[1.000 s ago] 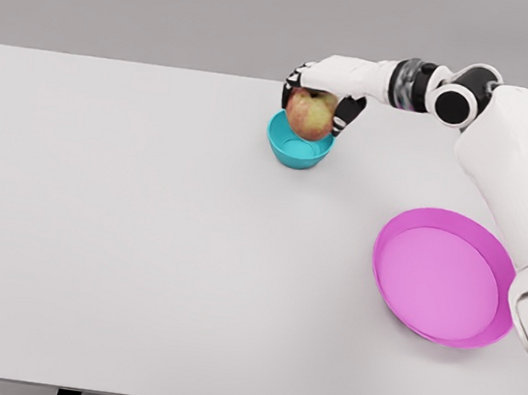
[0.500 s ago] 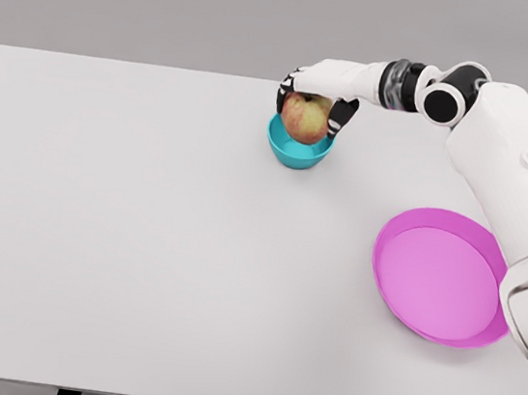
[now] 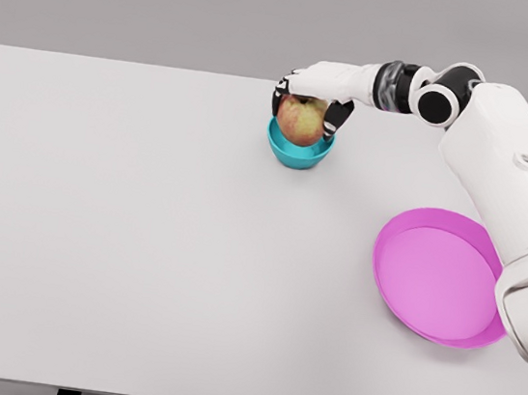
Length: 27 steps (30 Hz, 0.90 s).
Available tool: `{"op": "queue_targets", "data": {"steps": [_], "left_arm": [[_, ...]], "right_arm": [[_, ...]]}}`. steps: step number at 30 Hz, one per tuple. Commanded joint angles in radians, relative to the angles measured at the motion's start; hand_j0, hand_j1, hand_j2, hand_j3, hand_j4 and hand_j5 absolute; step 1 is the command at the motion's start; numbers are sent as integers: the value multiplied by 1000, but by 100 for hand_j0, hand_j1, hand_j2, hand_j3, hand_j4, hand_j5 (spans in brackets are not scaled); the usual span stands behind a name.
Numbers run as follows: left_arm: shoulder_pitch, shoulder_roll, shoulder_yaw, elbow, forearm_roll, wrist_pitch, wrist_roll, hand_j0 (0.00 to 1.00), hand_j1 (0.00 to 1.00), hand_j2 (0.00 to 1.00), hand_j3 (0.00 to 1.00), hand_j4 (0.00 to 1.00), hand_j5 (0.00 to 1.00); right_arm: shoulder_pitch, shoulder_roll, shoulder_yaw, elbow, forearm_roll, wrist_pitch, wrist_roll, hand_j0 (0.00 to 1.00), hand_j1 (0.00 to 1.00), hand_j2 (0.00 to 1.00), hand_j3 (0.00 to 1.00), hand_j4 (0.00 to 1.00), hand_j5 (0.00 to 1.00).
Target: Put the apple from the pink plate into the blue bowl with your right arm
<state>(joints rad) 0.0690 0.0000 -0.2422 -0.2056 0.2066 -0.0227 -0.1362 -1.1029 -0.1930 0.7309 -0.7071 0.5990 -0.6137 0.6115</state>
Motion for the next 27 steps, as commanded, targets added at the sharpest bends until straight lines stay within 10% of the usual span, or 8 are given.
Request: {"op": "queue_targets", "data": {"steps": [1,3,20,27], "left_arm": [[0,0,0,0,1,1,0,100,100,100,100,100,100],[-2,0,0,0,1,1,0,100,100,100,100,100,100],[0,0,0,0,1,0,0,100,100,100,100,100,100],[0,0,0,0,1,0,0,100,100,100,100,100,100]], "right_arm": [[0,0,-2,1,-7,3,-1,55,55,55,55,55,55],[0,0,-5,6,-8,3,-1,99,99,99,99,99,99],[-2,-8,-8,-9,-15,5,-1,100,100,100,100,100,100],[43,-170,-171,-238,-79,3,-1,100,100,100,100,100,100]]}}
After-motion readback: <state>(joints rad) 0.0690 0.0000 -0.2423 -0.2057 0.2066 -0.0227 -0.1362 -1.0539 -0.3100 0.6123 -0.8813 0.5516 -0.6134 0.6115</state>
